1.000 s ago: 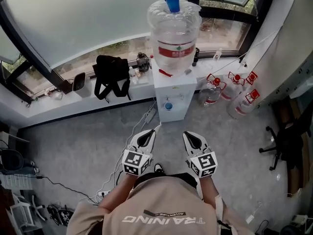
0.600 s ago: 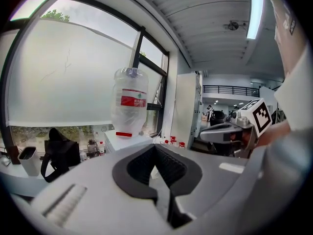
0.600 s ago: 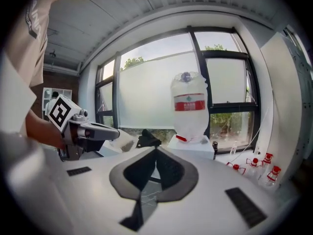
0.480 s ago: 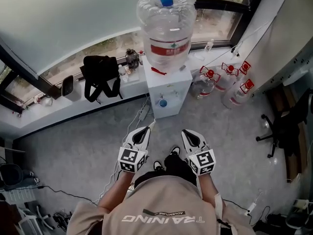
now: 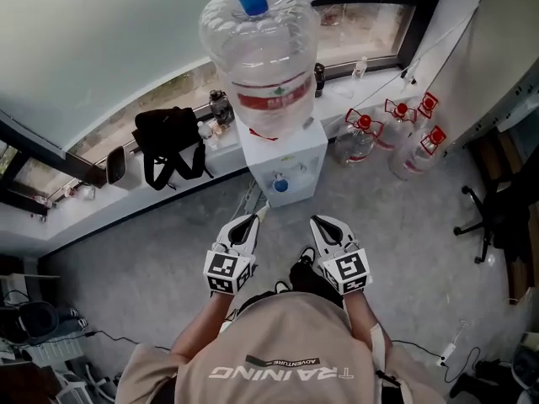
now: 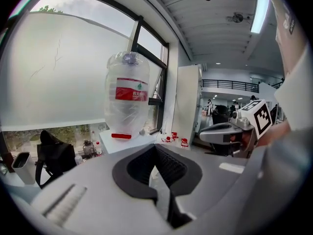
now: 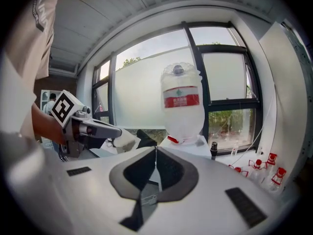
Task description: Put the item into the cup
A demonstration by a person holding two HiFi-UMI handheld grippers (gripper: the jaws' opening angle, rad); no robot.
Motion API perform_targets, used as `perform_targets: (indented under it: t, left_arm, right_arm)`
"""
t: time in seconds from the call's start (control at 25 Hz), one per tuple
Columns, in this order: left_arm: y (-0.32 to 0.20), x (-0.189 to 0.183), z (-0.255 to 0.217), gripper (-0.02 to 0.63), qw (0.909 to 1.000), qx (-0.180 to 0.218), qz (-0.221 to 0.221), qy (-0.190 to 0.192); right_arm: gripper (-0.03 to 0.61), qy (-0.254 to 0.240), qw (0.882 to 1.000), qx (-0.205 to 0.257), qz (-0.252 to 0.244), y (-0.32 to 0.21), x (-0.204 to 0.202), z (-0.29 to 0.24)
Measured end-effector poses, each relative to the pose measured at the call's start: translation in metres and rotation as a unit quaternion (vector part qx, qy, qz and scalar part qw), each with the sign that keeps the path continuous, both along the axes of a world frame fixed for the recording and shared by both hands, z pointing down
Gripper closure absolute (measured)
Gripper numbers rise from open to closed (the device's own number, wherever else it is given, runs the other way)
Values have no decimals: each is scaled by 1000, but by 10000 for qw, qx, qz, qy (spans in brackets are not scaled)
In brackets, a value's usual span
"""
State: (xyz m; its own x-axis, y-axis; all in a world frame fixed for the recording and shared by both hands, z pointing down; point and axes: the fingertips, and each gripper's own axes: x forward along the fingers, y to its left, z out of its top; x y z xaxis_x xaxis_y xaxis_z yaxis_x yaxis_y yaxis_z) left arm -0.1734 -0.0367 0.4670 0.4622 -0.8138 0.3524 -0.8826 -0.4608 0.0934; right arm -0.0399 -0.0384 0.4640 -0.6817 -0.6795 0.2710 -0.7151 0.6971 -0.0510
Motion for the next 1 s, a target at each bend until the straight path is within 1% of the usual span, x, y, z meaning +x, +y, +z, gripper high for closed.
perform_targets:
  t: [0.12,0.28,0.44,0.6,0.76,0.88,1.0]
  left_arm:
    - [-27,8,-2,604,10000,11,24,-1]
    - [-58,16,-2,604,9999,19,78,-81]
    - [-81,21,7,604,9998,-93,95,-152]
    - [-92,27,21,605,9995,-239,147,-144]
    - [-93,29,34,606,9983,-408,373,-178]
    - [-93,31,48,606,9964,-582,599,-143]
    - [-95,34,67,606,9937,-706,849,-215]
  right_arm:
    - [566,25,9999,91,49,-30,6,0]
    - [566,-129,9999,98,57,-63,10,-3]
    - [566,-103,9999,87,-57,-85,10,-4]
    - [566,23,9998,35,-196,-95,4,9]
    - [566,1,9996,-165,-211,-93,-8,21]
    - [566,-66,9990,-421,-126,-92,-17,36]
    - [566,-88,9975,-694,-19,-90,-23,57]
